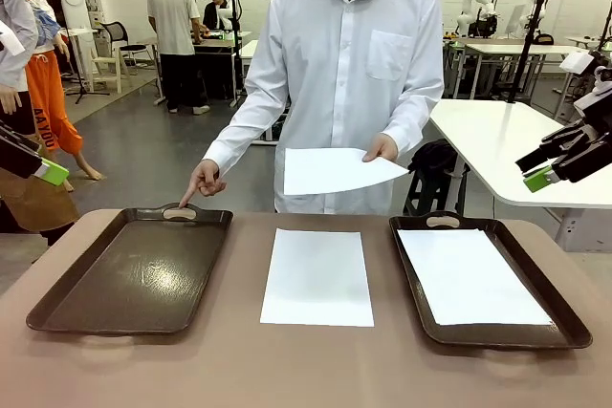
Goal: Sort the A4 documents.
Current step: Receive the A4 Paper.
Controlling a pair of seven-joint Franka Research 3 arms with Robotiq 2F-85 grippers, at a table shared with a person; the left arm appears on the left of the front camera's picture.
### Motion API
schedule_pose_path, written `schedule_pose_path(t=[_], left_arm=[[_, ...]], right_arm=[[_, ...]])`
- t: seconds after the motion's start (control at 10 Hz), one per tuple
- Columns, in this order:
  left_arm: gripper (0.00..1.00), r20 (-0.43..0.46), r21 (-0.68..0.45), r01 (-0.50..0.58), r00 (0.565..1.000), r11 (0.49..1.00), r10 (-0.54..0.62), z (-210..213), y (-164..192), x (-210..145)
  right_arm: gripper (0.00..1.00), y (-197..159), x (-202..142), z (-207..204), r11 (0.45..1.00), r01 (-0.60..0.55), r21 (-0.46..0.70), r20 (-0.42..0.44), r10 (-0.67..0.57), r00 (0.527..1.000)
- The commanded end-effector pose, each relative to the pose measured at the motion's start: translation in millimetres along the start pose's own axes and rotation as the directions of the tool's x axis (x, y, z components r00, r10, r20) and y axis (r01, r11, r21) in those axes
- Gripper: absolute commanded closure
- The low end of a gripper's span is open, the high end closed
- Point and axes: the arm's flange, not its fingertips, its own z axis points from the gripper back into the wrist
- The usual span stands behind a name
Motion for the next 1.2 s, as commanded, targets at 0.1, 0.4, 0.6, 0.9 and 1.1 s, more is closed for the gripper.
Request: schedule_pose_path(t=[0.1, 0.4, 0.6, 0.9, 1.1], left_arm=[[0.0, 0.0, 0.0, -0.001, 1.0, 1.0, 0.001, 0, 1, -1], [0.0, 0.0, 0.0, 0.0, 1.0, 1.0, 0.0, 0, 0, 0], [0.0, -0.014, -0.049, -0.058, 0.998, 0.997, 0.058, -26, 6, 11], [0.0, 0.045, -0.231, -0.273, 0.956, 0.934, 0.29, -86, 16, 26], [0.0, 0.112, -0.447, -0.389, 0.869, 0.805, 0.482, -112, 30, 35]], right_arm=[[0.0, 0, 1, -1, 1.0, -0.006, -0.001, -0.003, 0.006, 1.0], [0.0, 0, 1, -1, 1.0, -0.006, -0.001, -0.003, 0.006, 1.0], [0.0, 0, 1, -1, 1.0, -0.006, -0.001, -0.003, 0.006, 1.0], [0.0, 0, 1, -1, 1.0, -0.006, -0.001, -0.003, 0.006, 1.0], [0.0, 0, 1, -1, 1.0, -0.006, -0.001, -0.003, 0.006, 1.0]])
